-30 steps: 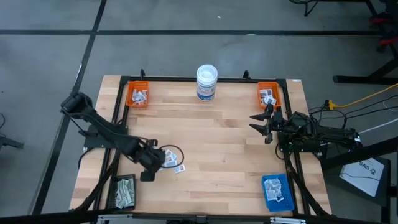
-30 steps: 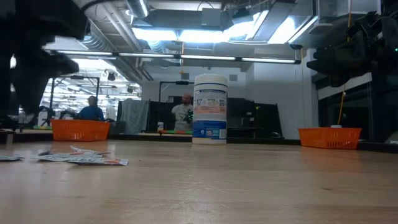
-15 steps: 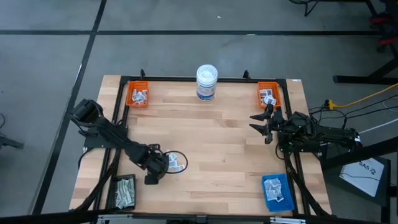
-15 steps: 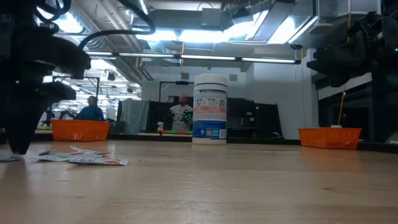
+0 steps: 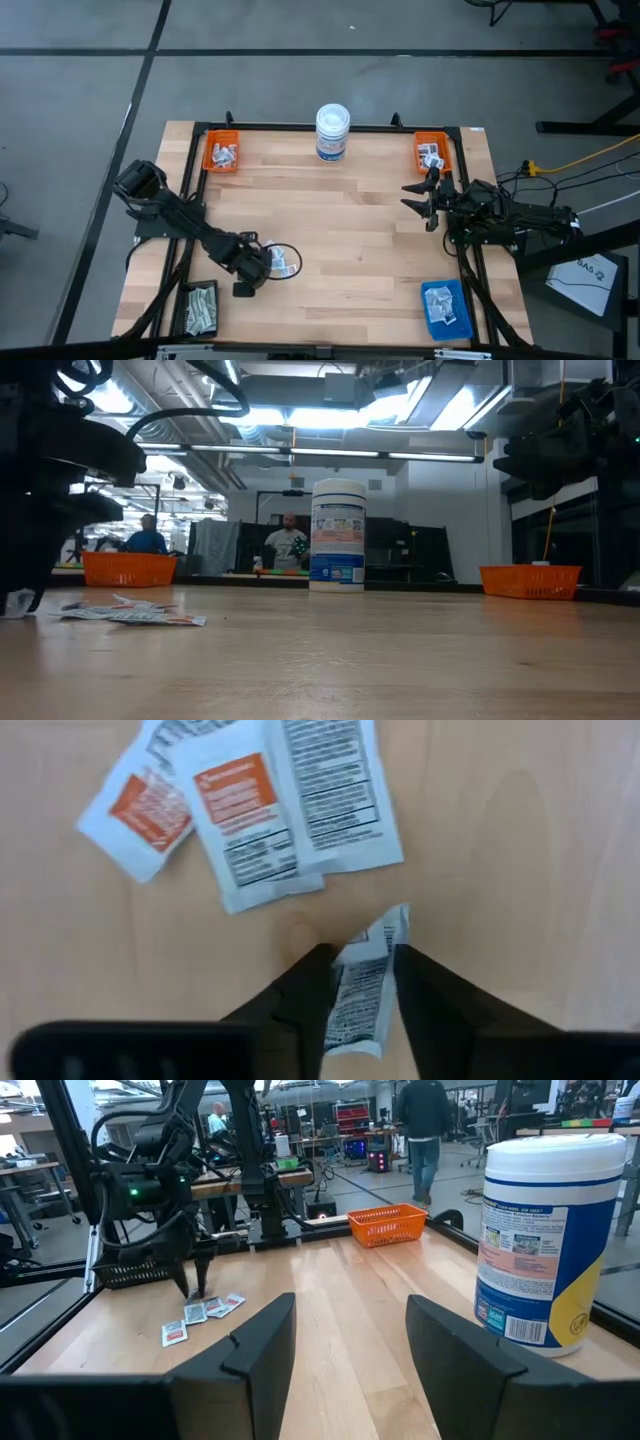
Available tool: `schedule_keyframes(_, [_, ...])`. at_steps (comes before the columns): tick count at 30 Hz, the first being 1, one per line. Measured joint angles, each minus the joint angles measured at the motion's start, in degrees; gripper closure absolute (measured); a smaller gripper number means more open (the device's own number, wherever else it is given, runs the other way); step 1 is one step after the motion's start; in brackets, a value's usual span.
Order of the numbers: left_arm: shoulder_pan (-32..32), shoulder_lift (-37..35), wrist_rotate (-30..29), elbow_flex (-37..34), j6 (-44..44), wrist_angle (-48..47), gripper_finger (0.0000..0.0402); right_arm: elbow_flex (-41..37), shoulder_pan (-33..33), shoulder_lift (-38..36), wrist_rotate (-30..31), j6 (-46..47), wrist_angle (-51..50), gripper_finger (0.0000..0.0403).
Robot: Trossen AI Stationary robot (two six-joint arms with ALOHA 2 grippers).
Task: Pick & Place First Aid Supplies
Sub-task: Put the orange ointment pack into the left orange bin
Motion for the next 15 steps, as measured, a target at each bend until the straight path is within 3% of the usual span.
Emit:
schedule_keyframes(8, [0.4,-4.7,-1.1,-0.1,0.3,-0.7,0.0392,0.0,0.0,0.0,0.0,0.0,0.0,0.0212])
schedule_keyframes(15, [2.2,-7.3,0.3,-0.1,1.8,-0.9,0.04,0.0,0.0,0.0,0.0,0.0,0.0,0.0212])
